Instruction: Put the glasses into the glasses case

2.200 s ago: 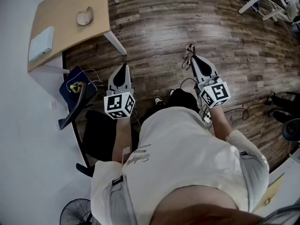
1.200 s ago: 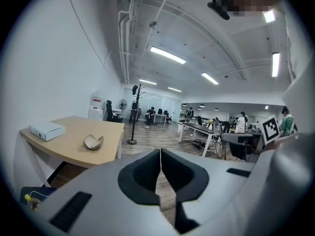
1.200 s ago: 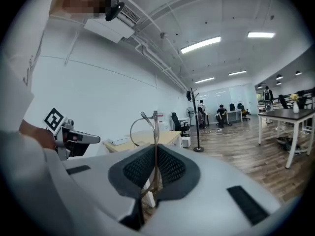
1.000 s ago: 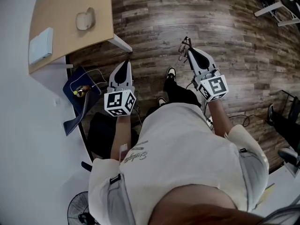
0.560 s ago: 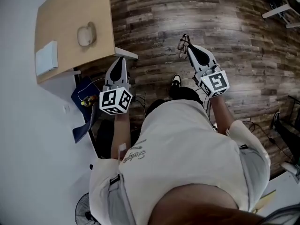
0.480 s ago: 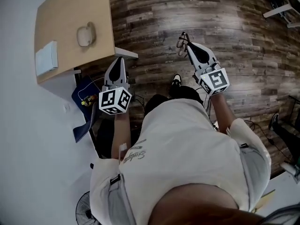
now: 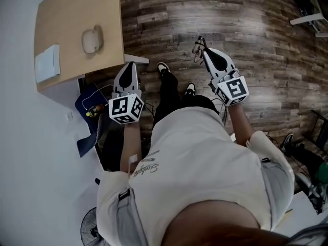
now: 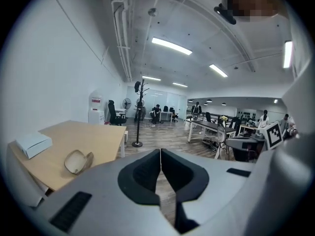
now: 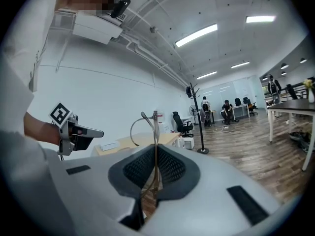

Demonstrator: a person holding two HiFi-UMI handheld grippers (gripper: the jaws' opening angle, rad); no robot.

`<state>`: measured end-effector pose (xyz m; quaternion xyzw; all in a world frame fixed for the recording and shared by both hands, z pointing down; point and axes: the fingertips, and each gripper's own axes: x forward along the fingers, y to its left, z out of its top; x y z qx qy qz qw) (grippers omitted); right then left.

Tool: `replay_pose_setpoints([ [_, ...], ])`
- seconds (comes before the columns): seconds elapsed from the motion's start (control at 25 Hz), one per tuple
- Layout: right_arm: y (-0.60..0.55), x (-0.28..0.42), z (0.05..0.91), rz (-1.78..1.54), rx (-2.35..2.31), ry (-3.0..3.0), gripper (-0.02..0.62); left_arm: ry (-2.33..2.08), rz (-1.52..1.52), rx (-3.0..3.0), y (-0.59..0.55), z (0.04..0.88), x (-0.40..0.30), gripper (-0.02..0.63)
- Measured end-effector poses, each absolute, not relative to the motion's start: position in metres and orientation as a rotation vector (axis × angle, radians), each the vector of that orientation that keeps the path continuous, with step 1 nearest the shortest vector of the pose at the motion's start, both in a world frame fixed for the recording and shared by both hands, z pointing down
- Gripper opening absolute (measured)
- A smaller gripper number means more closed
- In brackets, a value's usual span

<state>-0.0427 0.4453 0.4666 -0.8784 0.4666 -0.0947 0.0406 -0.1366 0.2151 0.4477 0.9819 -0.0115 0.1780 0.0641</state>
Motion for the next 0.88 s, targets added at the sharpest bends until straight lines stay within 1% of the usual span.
replay_pose_setpoints([
  [0.2, 0.436, -0.017, 0.462, -0.298, -2.731, 1.413, 0.009, 0.057, 0.494, 2.987, 0.212, 0.448, -0.096, 0.017],
  [0.4, 0.410, 0.019, 0.457, -0.335, -2.746, 1.405, 0.009, 0.081, 0.402, 2.957, 0.181, 0.437, -0.045, 0.017],
  [0.56, 0.366, 0.049, 0.451, -0.336, -2.752, 1.471, 0.009, 0.060, 0.369, 2.943, 0.143, 0.432, -0.016, 0.017],
  [0.88, 0.260, 0.094, 0.429, -0.244, -2.736, 1.569, 0.008, -0.013, 0.327, 2.962, 0.046, 0.429, 0.017, 0.015],
])
